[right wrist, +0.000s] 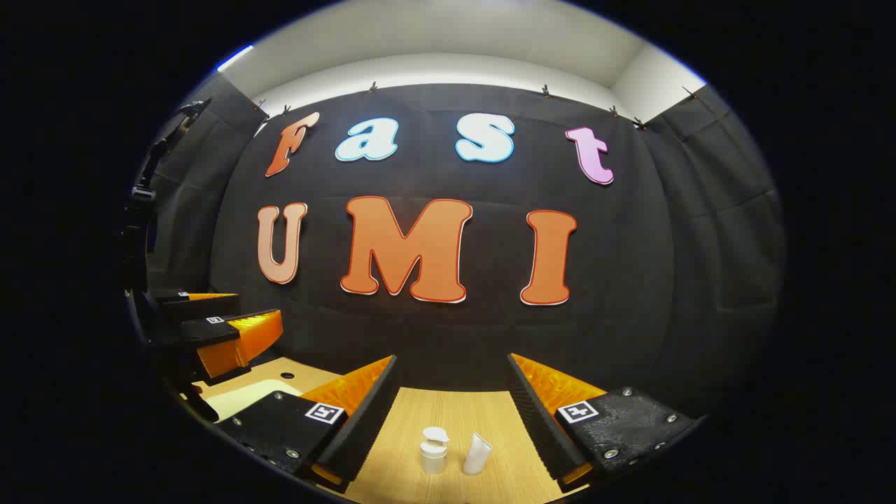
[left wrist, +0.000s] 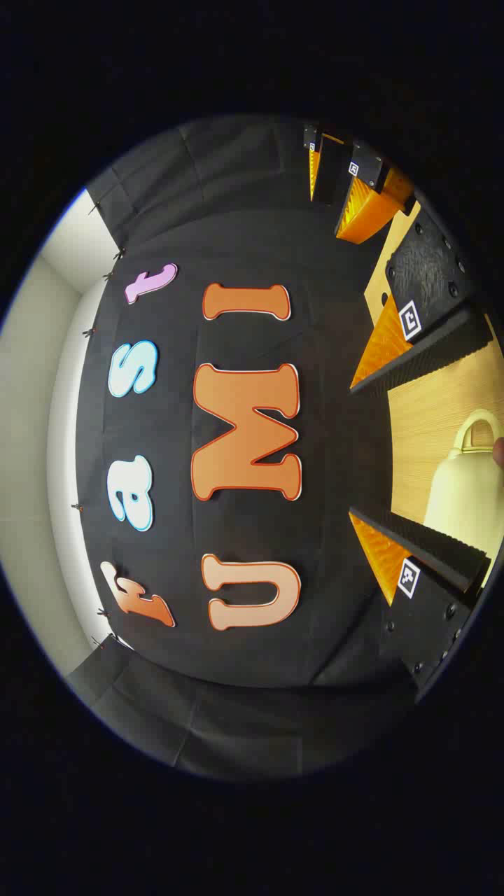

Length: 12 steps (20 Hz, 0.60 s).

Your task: First open the suitcase, pack the skin care products into it, and then close the suitcase.

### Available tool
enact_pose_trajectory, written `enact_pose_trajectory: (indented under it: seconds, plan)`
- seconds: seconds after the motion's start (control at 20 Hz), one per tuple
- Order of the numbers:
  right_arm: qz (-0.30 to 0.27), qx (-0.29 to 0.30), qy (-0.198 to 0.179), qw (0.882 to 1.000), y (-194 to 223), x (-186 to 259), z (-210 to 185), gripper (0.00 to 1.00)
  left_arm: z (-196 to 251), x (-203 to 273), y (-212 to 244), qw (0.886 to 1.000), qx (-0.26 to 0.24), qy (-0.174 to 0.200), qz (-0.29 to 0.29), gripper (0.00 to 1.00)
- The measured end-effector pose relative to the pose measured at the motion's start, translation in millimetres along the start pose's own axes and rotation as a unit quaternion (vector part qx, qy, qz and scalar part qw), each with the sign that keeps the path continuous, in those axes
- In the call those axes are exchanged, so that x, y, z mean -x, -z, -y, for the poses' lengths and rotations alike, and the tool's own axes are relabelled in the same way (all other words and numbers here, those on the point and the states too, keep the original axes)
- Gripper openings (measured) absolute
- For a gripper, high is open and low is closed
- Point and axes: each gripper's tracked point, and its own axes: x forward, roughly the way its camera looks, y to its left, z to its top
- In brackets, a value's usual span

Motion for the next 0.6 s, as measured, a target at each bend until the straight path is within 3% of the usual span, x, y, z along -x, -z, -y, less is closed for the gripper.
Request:
enact_pose_trajectory:
  seconds: [0.6]
  plan:
    - [0.005,0.002,-0.006,1.0,-2.0,-3.6,-6.1,0.95,-3.3,-0.5,-0.9,1.0,-0.002,-0.005,-0.001,0.97]
